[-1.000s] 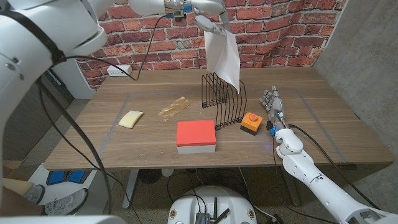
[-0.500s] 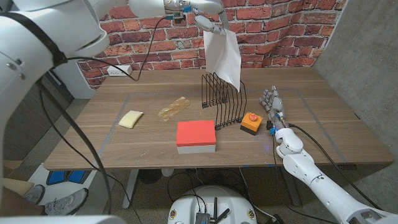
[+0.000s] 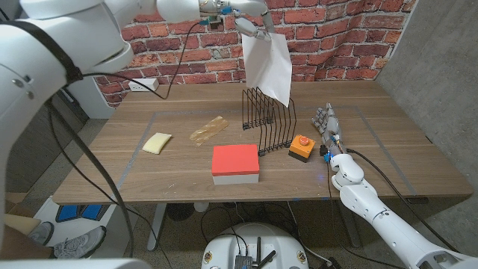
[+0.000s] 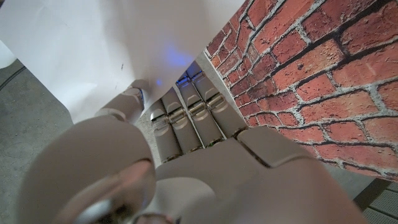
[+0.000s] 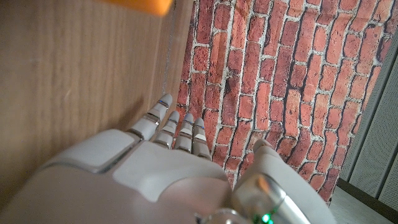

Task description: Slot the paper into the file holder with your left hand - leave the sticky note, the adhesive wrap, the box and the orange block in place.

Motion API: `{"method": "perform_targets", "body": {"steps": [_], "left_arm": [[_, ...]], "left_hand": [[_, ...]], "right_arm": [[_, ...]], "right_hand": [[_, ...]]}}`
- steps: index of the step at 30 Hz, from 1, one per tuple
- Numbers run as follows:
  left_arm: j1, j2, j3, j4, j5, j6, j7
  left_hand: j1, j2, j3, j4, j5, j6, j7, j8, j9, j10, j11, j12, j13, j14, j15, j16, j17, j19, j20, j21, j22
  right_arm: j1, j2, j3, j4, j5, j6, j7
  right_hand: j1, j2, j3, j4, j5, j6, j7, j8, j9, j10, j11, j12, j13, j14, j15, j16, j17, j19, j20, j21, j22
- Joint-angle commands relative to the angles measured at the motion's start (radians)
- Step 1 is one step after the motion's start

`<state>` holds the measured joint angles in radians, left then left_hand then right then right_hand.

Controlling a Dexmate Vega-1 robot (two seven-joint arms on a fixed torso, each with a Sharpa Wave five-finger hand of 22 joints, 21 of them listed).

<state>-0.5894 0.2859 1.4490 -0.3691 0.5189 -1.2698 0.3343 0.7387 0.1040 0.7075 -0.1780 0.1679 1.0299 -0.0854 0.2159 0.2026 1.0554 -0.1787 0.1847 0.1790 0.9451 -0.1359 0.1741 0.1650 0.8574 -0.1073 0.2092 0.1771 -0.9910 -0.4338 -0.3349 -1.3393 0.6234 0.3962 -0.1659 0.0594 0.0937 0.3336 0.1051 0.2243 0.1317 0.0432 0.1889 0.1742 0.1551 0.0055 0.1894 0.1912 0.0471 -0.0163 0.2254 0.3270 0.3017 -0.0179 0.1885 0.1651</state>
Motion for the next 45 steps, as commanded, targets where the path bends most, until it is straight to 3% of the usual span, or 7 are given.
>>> {"method": "perform_targets", "body": {"steps": [1, 16, 26, 45], "left_arm": [[0.044, 0.003, -0.069, -0.004, -0.232, 0.032, -0.32], [0.095, -0.017, -0.19, -0.005, -0.375, 0.055, -0.584], [0.109, -0.019, -0.226, -0.005, -0.385, 0.063, -0.636], [0.122, -0.04, -0.237, -0.002, -0.416, 0.107, -0.736]], "left_hand": [[0.012, 0.005, -0.005, -0.001, 0.002, 0.008, 0.001, 0.007, 0.002, 0.012, 0.001, 0.007, 0.006, 0.013, -0.098, 0.003, 0.004, -0.005, -0.087, 0.005, 0.003], [0.012, 0.008, -0.005, 0.002, 0.002, 0.006, 0.002, 0.007, 0.002, 0.007, 0.0, 0.005, 0.006, 0.009, -0.097, 0.0, 0.004, -0.022, -0.09, -0.001, 0.003], [0.008, 0.014, -0.003, 0.007, 0.0, 0.004, -0.003, 0.008, 0.004, 0.014, -0.003, 0.008, 0.008, -0.002, -0.098, -0.003, 0.003, -0.035, -0.091, -0.004, 0.003], [0.021, 0.02, -0.006, 0.0, -0.001, 0.018, 0.001, 0.018, 0.007, 0.024, -0.008, 0.01, 0.009, 0.008, -0.1, 0.004, 0.007, -0.045, -0.095, -0.005, 0.003]], "right_arm": [[-0.002, 0.003, -0.001, -0.002, -0.003, -0.001, -0.007], [-0.012, 0.003, 0.001, -0.012, -0.005, 0.0, -0.017], [-0.015, 0.002, 0.002, -0.02, -0.008, -0.003, -0.025], [-0.009, 0.013, -0.004, -0.013, -0.015, -0.003, -0.037]], "right_hand": [[-0.001, 0.036, 0.003, -0.008, -0.005, 0.007, 0.001, 0.0, 0.003, 0.001, 0.0, 0.004, 0.0, 0.001, 0.007, 0.007, 0.005, 0.002, 0.006, 0.001, 0.004], [-0.002, 0.036, 0.002, -0.009, -0.005, 0.008, 0.001, 0.001, 0.003, 0.0, 0.001, 0.004, 0.0, 0.001, 0.008, 0.008, 0.007, 0.001, 0.007, 0.001, 0.004], [-0.002, 0.036, 0.002, -0.009, -0.005, 0.009, 0.0, 0.001, 0.003, 0.001, 0.001, 0.005, 0.0, 0.001, 0.007, 0.008, 0.007, 0.002, 0.008, 0.002, 0.004], [-0.004, 0.036, 0.001, -0.008, -0.006, 0.009, 0.001, 0.001, 0.004, 0.002, 0.0, 0.005, 0.0, 0.001, 0.007, 0.009, 0.008, 0.003, 0.012, 0.002, 0.004]]}}
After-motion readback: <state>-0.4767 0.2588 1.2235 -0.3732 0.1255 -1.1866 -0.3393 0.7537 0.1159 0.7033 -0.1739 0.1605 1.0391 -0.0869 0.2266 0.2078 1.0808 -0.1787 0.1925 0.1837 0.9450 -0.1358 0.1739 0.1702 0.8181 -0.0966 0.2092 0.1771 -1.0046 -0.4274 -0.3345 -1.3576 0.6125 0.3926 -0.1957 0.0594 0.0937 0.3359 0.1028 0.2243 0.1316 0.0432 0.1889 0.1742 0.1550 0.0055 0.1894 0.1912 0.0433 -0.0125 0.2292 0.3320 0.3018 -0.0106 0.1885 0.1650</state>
